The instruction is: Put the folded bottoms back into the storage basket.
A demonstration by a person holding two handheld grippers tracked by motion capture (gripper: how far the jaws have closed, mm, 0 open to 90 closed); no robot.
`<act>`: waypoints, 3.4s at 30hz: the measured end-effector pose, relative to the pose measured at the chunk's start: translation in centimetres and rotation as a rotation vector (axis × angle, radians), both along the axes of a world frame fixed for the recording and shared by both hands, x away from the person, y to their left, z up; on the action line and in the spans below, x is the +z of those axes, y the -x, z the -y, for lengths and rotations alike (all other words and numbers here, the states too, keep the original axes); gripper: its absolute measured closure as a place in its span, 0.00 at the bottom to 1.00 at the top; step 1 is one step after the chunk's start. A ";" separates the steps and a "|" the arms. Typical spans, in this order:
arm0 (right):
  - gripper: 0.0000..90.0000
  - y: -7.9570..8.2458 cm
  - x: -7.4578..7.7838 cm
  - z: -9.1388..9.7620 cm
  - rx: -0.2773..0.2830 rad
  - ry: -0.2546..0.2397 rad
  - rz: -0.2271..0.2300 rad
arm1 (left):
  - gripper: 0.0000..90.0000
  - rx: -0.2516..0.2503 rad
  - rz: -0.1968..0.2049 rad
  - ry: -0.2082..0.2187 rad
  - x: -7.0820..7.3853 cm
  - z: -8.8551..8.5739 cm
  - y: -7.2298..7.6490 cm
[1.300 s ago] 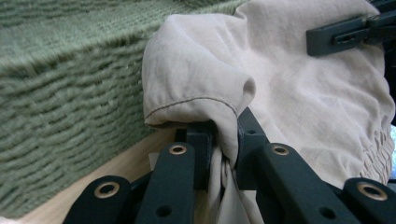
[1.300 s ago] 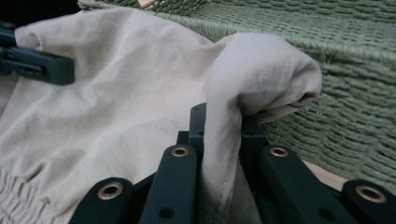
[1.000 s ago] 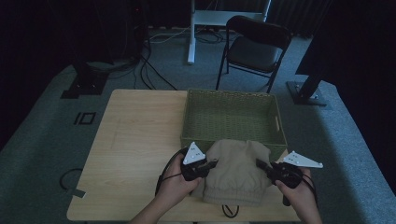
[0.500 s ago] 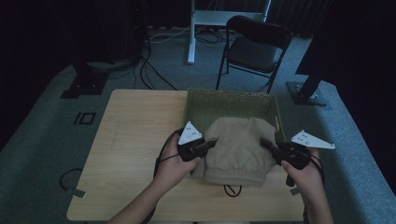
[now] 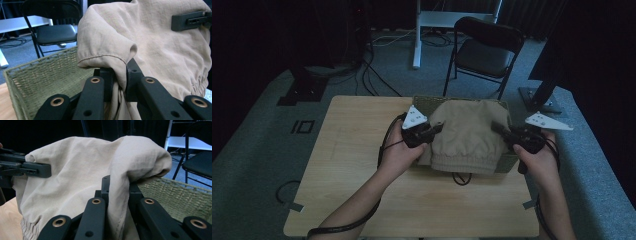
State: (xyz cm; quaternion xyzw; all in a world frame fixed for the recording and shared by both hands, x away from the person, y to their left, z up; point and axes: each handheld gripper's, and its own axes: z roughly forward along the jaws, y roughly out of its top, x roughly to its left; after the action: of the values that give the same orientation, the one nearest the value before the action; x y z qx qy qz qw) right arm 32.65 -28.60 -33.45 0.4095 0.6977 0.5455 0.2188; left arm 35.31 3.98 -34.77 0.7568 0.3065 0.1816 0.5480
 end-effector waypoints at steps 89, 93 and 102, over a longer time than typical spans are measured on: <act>0.18 -16.8 -13.2 -1.4 -0.248 0.261 -0.294 | 0.22 0.199 -0.242 -0.192 -10.9 4.1 -14.5; 0.18 -16.2 -11.9 -1.6 -0.240 0.238 -0.286 | 0.19 0.192 -0.213 -0.212 -9.4 3.5 -13.8; 0.17 -14.7 -10.0 -1.4 -0.245 0.218 -0.238 | 0.19 0.182 -0.214 -0.172 -6.9 2.0 -12.1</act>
State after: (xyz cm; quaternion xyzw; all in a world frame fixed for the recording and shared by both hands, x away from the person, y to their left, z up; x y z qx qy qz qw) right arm 47.32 -27.17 -43.42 0.5268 0.7186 0.3837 0.2425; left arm 47.38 1.99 -41.71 0.7851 0.4136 0.1745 0.4266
